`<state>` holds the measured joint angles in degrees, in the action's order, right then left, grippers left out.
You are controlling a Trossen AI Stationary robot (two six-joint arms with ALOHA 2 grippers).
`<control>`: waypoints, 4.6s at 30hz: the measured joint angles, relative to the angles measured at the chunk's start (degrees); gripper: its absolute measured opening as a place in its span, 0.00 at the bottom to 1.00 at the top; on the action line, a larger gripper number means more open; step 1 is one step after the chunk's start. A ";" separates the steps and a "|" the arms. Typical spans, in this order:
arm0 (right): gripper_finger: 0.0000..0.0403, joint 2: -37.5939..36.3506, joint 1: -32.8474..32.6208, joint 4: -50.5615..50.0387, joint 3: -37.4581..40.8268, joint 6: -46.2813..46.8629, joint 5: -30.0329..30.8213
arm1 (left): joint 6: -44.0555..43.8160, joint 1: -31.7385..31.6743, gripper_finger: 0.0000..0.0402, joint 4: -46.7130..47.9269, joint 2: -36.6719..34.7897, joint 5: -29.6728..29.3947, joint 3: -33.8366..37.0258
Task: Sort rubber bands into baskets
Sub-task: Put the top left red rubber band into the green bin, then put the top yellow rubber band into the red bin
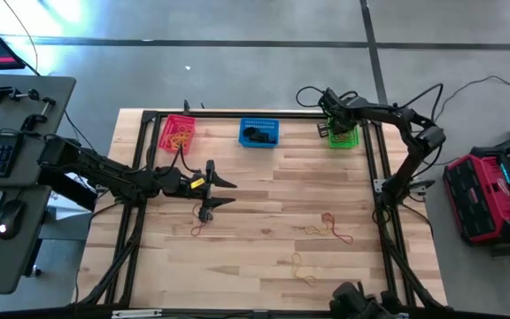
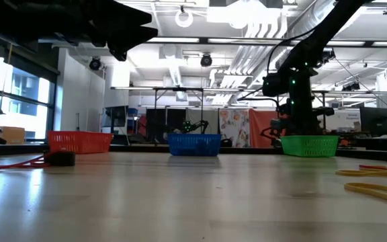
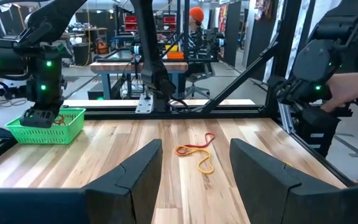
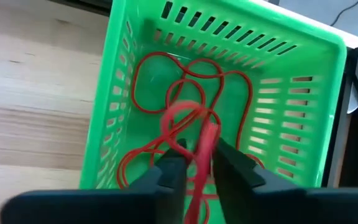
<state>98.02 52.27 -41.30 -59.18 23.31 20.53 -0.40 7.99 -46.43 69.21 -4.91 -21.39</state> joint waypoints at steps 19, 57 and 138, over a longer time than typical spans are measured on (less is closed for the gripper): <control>0.45 -0.02 -0.11 -7.83 -6.96 -4.14 3.47 | 0.00 0.00 0.45 0.05 0.00 0.00 -0.02; 0.06 -33.71 -68.01 6.18 17.00 9.54 -12.72 | 0.66 -0.23 0.45 3.61 -0.02 -3.38 -0.04; 0.00 -2.01 -76.18 24.40 1.18 -6.32 6.67 | 2.19 0.07 0.45 3.71 -0.02 -0.65 -0.04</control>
<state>96.01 -23.91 -16.90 -58.00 16.99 27.20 1.78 8.05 -42.72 69.19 -5.56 -21.43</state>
